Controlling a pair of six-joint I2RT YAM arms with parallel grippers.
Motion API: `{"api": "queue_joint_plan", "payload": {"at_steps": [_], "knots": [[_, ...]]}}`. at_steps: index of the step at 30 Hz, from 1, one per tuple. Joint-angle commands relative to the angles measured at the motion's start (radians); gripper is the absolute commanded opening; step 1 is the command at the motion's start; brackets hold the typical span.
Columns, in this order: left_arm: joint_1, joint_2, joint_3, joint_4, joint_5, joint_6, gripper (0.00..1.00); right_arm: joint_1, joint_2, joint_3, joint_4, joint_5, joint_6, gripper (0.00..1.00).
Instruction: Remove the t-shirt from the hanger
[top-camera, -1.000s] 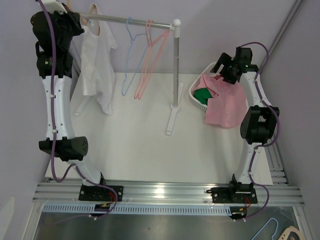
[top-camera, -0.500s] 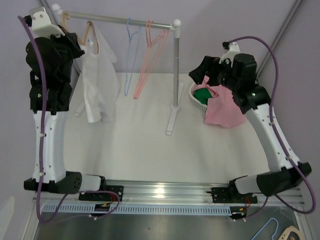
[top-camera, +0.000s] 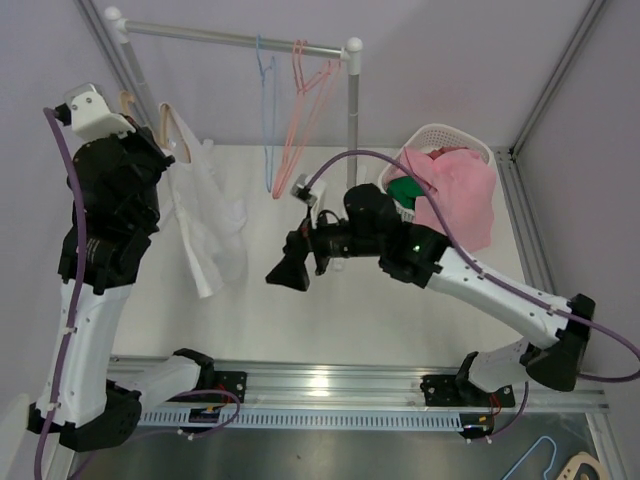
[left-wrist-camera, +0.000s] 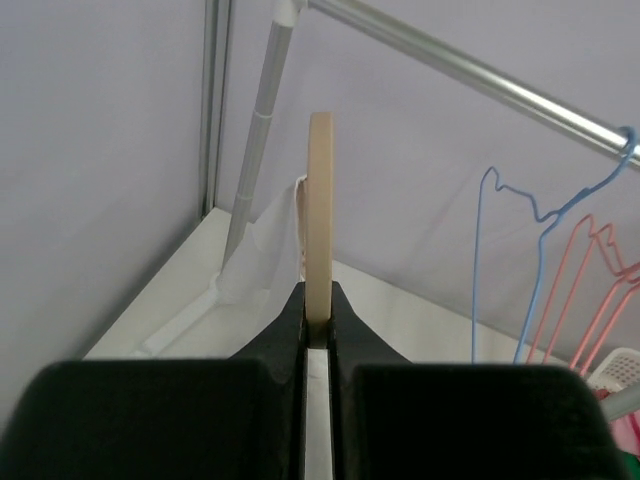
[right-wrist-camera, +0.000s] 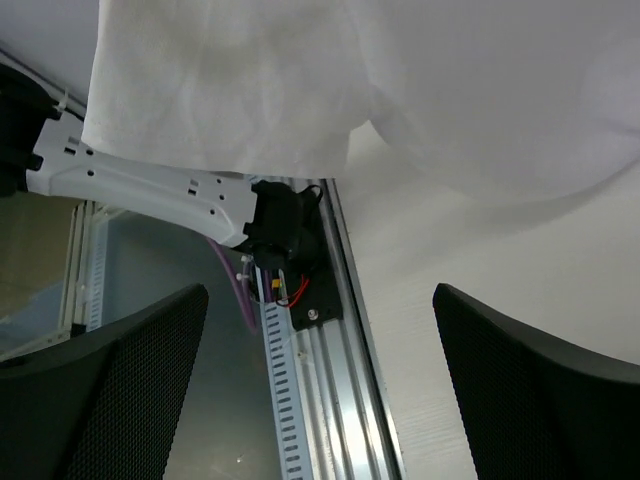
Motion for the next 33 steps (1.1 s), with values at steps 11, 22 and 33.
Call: {"api": "queue_joint_plan", "payload": {"at_steps": [11,22,33], "knots": [[-0.038,-0.080,-0.135,0.037,-0.065,-0.064,0.01,0.143,0.383,0.408,0.119,-0.043,-0.052,1.00],[-0.038,-0.064,-0.159,0.129,-0.067,0.004,0.01,0.209,0.440,0.465,0.048,-0.033,0.025,0.99],[-0.038,-0.065,-0.138,0.154,-0.056,0.009,0.01,0.287,0.445,0.398,0.036,0.109,0.014,0.98]]}}
